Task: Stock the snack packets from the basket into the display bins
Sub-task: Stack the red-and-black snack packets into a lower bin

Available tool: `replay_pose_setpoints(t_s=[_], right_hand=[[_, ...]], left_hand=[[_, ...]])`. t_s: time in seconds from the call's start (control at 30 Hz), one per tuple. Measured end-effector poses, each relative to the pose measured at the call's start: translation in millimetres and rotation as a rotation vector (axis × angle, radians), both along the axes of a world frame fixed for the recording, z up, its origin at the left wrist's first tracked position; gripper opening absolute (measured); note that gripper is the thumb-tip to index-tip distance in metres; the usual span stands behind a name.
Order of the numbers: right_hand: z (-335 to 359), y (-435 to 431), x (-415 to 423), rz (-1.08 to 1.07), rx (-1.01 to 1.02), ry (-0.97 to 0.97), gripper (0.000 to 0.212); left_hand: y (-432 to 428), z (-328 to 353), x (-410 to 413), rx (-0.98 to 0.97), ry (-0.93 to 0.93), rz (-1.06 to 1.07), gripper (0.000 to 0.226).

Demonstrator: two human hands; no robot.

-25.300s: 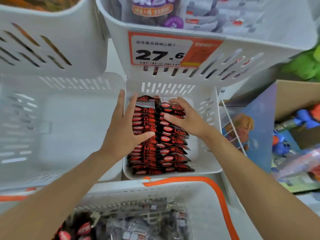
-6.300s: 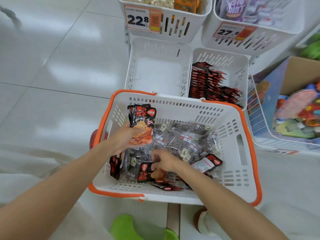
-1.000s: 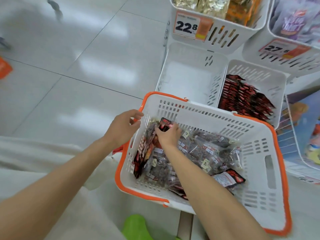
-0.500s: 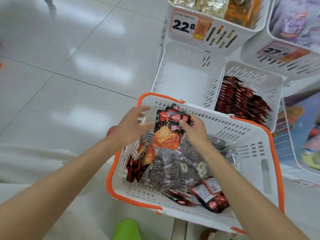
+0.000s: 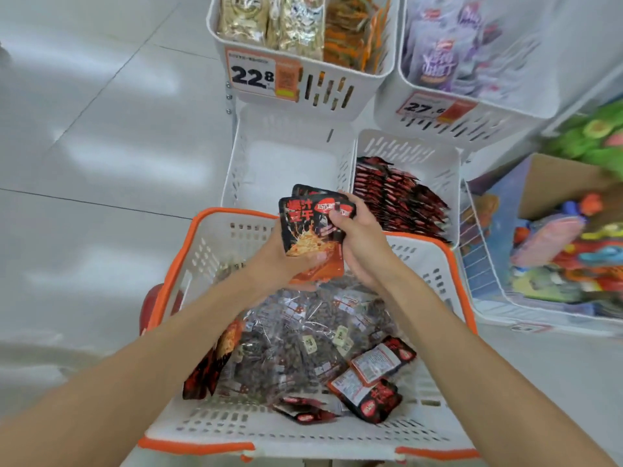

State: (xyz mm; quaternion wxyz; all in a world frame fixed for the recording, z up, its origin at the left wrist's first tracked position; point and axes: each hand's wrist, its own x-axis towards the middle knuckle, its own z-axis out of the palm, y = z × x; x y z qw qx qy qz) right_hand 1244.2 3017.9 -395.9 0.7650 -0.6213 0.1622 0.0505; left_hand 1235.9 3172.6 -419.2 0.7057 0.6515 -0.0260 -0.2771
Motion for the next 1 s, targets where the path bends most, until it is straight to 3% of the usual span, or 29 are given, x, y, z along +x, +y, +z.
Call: replay_pose_setpoints(t_s=[0.1,0.17,0.27,0.33,0.43,0.57,0.67,0.73,0.83,1.0], right_hand=[[12,-36,4,0.048,-0.065,0.011,0.059],[27,-70,7,0.149,-0.337,-0.018,0.068],[47,-125,18,0.262,-0.703,-0.082,0.042],[51,-157,27,0.364,-0.750,-0.084,0.034],[47,-199,39,0.490,-0.782,-0.046,0.041],[28,-265,50,0.273,-0.793,-0.118,0.017],[4,-311,63,0.013,-0.930,-0.205,0.016],[-9,-322,70,-0.077,-1.004,-0.242,0.016],[-36,-328,88,-0.161,-1.088,-0.315,0.025],[-66,-320,111,-0.122,-1.325,-0.292,0.035]], left_hand=[[-30,0,11,0.025,0.025,-0.064,0.072],[-52,2,26,0.124,-0.107,-0.127,0.073],[-89,10,58,0.220,-0.283,-0.261,0.061],[-116,12,85,0.237,-0.333,-0.396,0.059],[-160,9,119,0.267,-0.364,-0.552,0.060],[-205,-6,154,0.399,-0.582,-0.462,0.077],[-218,-38,187,0.727,-0.919,-0.324,0.087],[-215,-57,201,0.958,-1.056,-0.367,0.098],[-220,-80,216,1.125,-1.138,-0.419,0.114],[-233,-93,220,1.141,-1.176,-0.443,0.107]])
